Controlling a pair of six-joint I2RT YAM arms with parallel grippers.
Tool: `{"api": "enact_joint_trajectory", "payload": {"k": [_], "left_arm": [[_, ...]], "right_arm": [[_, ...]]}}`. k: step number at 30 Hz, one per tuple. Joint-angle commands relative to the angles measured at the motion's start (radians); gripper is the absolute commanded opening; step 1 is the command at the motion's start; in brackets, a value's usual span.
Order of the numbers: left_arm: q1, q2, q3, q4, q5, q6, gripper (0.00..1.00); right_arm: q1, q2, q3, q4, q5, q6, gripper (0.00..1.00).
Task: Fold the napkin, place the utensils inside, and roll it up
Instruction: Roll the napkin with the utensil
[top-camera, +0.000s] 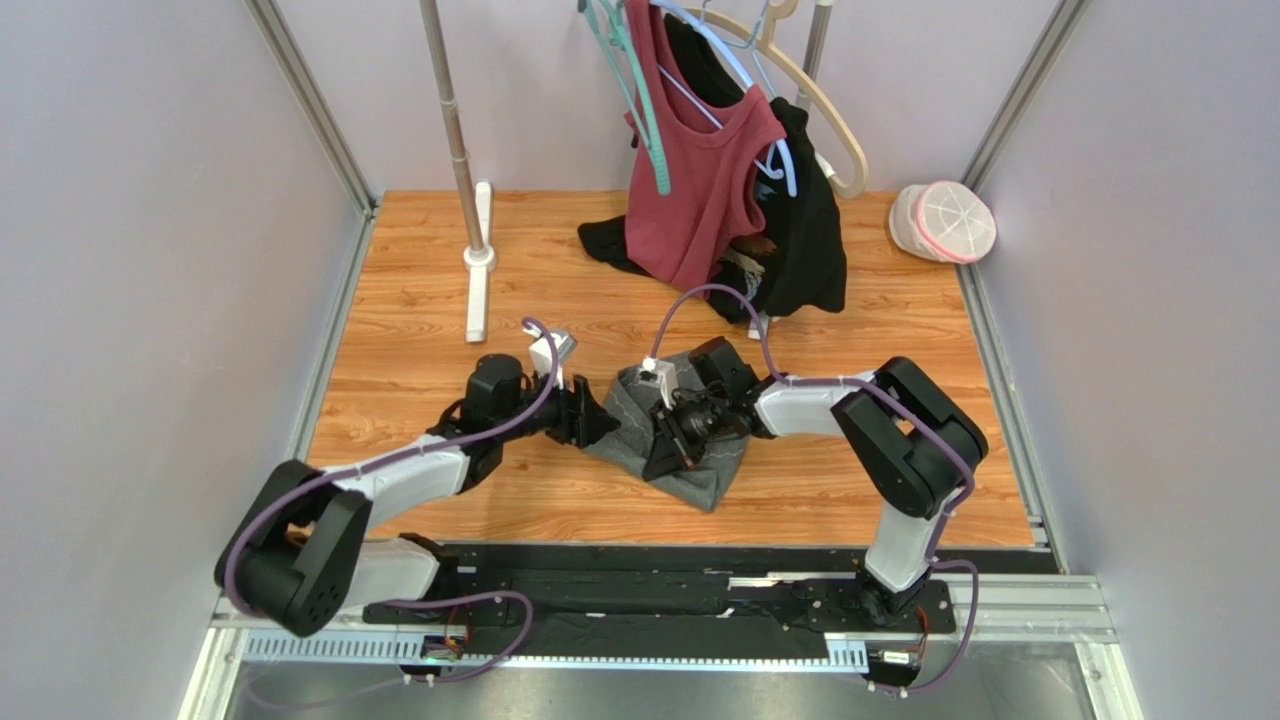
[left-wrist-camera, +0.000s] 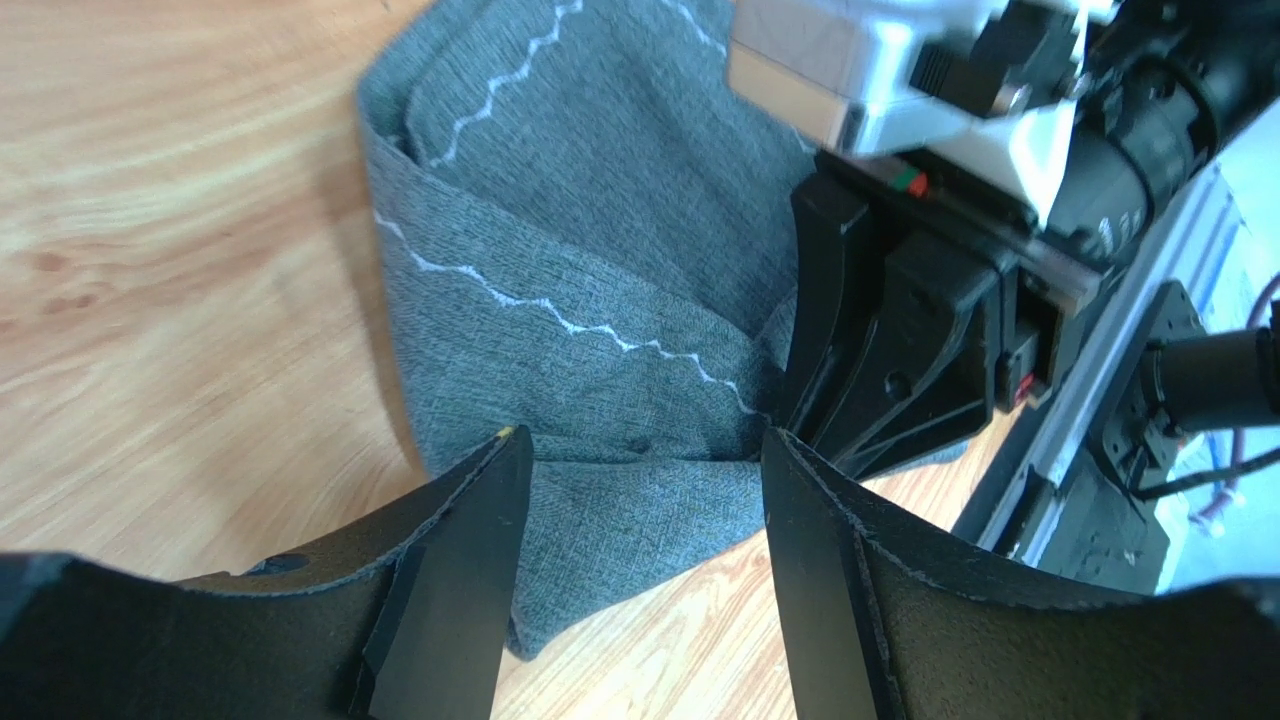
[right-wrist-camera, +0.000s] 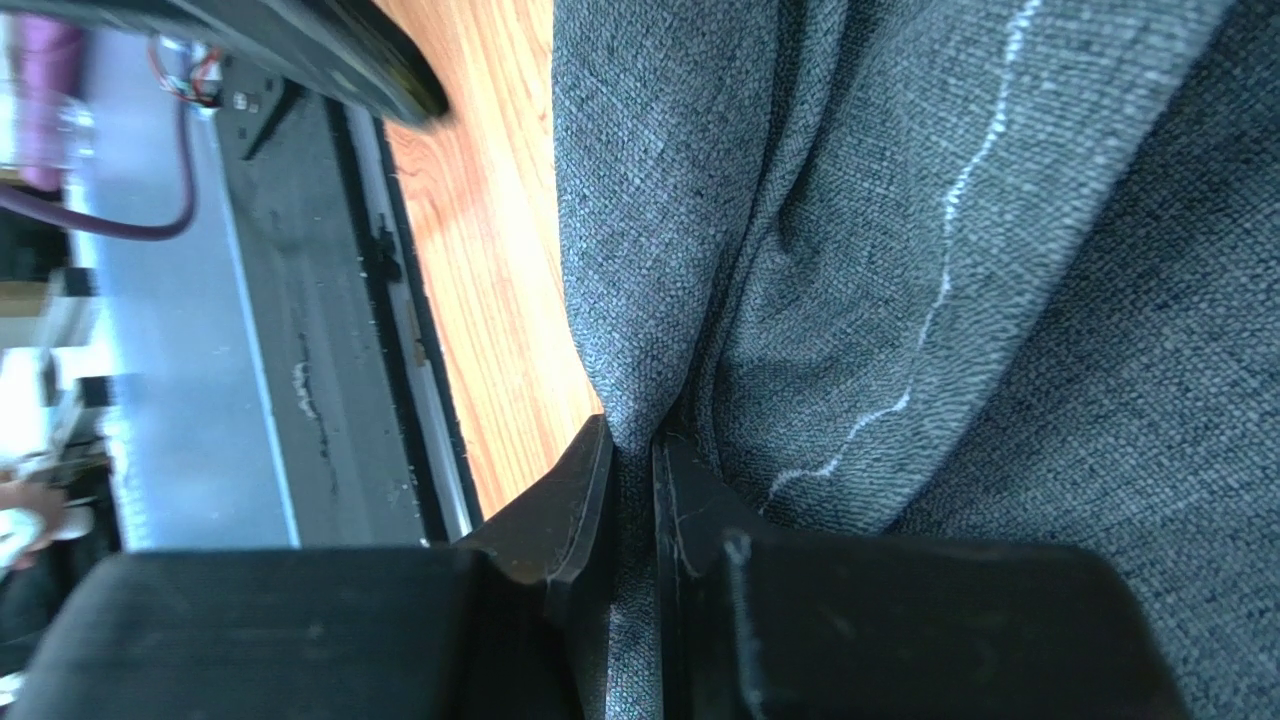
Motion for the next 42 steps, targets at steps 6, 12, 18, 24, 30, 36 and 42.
{"api": "enact_joint_trajectory", "payload": {"k": [6, 12, 18, 24, 30, 36, 42], "left_arm": [[-0.005, 0.139, 0.071, 0.099, 0.074, 0.043, 0.65], [-0.005, 0.169, 0.087, 0.023, 0.066, 0.074, 0.64], [-0.005, 0.178, 0.105, -0.051, 0.022, 0.080, 0.63], [-0.005, 0.178, 0.099, -0.066, 0.015, 0.076, 0.63], [-0.005, 0.113, 0.048, -0.030, -0.034, 0.065, 0.64], [-0.005, 0.078, 0.004, -0.019, -0.023, 0.033, 0.66], [-0.012, 0.034, -0.031, -0.011, -0.063, 0.006, 0.65]], "right_arm": [[-0.053, 0.091, 0.022, 0.001, -0.121, 0.052, 0.00], [-0.108, 0.116, 0.007, 0.067, -0.164, 0.109, 0.00], [-0.139, 0.151, 0.016, 0.069, -0.182, 0.132, 0.00], [-0.168, 0.191, 0.018, 0.093, -0.198, 0.174, 0.00], [-0.177, 0.217, 0.028, 0.078, -0.196, 0.176, 0.00], [-0.180, 0.222, 0.041, 0.054, -0.182, 0.176, 0.00], [-0.189, 0.234, 0.053, 0.029, -0.168, 0.185, 0.00]]}}
